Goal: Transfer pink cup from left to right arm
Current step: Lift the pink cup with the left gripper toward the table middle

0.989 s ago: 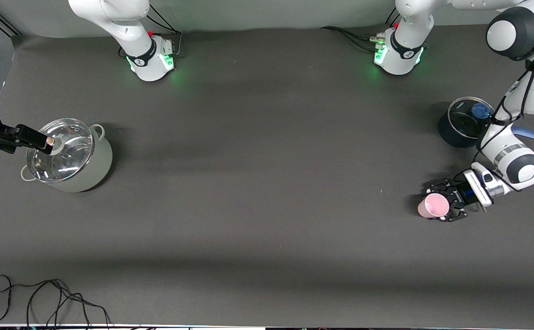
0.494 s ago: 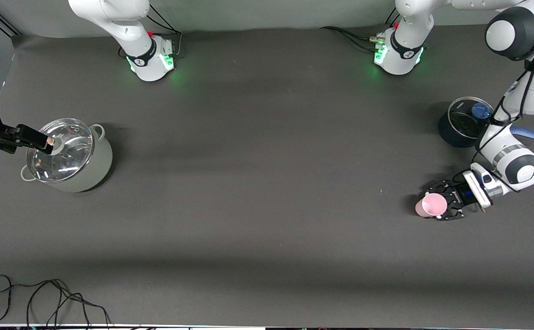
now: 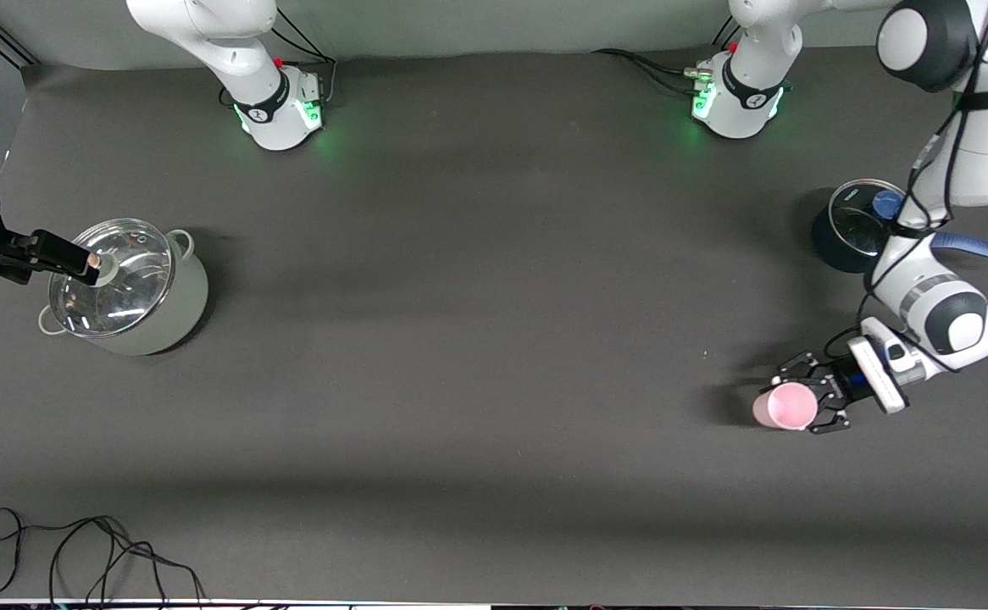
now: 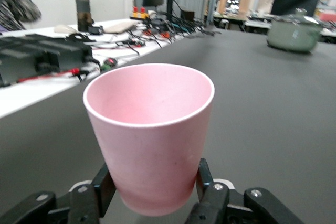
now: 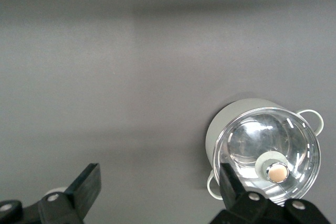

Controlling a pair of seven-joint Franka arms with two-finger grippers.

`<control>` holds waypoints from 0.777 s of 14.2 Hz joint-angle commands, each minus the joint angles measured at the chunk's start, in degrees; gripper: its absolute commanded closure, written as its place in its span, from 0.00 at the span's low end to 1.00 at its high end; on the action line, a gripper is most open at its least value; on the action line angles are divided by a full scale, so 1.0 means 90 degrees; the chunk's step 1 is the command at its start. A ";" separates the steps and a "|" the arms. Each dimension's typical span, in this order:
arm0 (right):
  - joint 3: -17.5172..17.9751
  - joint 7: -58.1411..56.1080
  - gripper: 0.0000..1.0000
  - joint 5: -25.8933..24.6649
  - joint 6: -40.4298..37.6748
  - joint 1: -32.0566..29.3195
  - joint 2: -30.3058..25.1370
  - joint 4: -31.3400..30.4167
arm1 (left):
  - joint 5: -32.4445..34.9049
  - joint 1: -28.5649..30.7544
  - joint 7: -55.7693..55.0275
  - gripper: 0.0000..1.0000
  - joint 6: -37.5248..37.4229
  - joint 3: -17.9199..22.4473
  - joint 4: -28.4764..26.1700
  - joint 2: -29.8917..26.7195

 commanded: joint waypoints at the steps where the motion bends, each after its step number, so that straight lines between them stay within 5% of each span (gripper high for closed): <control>1: -0.0045 0.0077 0.00 0.0123 -0.0034 0.0033 0.0014 0.0031 | -0.0375 -0.0761 -0.1116 0.52 0.0830 -0.0030 -0.0606 -0.1010; 6: -0.0211 -0.0157 0.00 0.0124 -0.0034 -0.0084 0.0082 0.0051 | -0.0979 -0.1758 -0.2117 0.55 0.2069 -0.0487 -0.1396 -0.2397; 8: -0.0221 -0.0071 0.00 0.0162 -0.0034 -0.0065 0.0122 0.0187 | -0.1476 -0.2013 -0.2146 0.55 0.2918 -0.1024 -0.1514 -0.2691; 11: -0.0231 0.0901 0.00 0.1029 -0.0034 -0.0045 0.0083 0.0178 | -0.1829 -0.2023 -0.2205 0.55 0.3721 -0.1991 -0.1544 -0.2974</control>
